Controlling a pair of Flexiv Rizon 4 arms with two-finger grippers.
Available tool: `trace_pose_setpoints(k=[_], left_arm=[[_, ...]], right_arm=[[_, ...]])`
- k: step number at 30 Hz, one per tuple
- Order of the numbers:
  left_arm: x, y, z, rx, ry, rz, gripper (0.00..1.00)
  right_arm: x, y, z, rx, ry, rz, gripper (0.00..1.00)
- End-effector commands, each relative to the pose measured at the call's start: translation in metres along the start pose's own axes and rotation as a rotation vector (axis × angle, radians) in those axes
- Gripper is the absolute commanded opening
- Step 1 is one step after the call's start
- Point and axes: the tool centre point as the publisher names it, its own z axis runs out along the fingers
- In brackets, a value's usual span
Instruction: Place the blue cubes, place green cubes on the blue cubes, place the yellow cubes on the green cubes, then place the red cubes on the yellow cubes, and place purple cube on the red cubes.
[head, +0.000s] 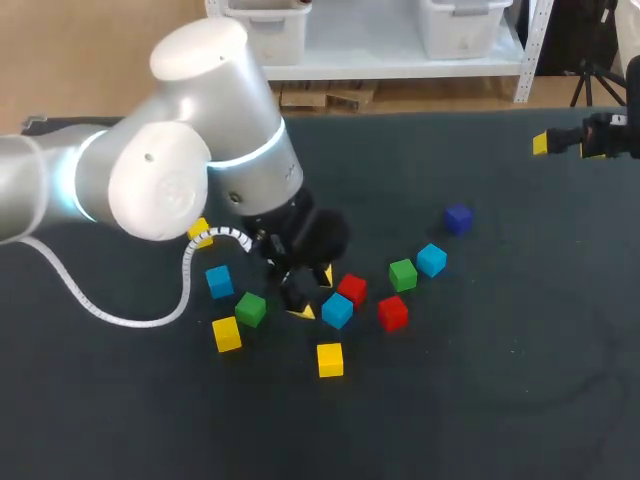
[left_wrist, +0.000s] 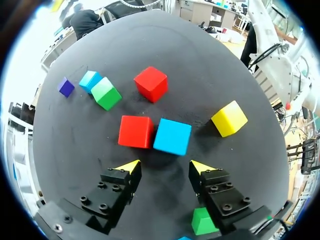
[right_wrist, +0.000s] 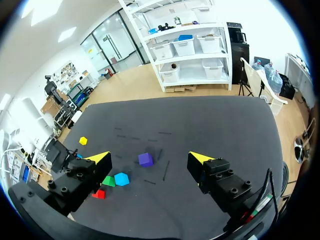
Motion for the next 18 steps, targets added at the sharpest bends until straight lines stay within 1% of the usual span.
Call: trace_pose_setpoints(k=[1, 12, 18], left_arm=[[-0.005, 0.005, 0.000, 0.007, -0.004, 0.009, 0.61], [-0.021, -0.004, -0.001, 0.020, -0.019, 0.026, 0.59], [-0.026, -0.005, 0.000, 0.018, -0.016, 0.036, 0.61]], right_arm=[[0.000, 0.001, 0.000, 0.003, -0.001, 0.001, 1.00], [0.000, 0.001, 0.000, 0.003, -0.001, 0.001, 1.00], [0.000, 0.001, 0.000, 0.003, -0.001, 0.001, 1.00]])
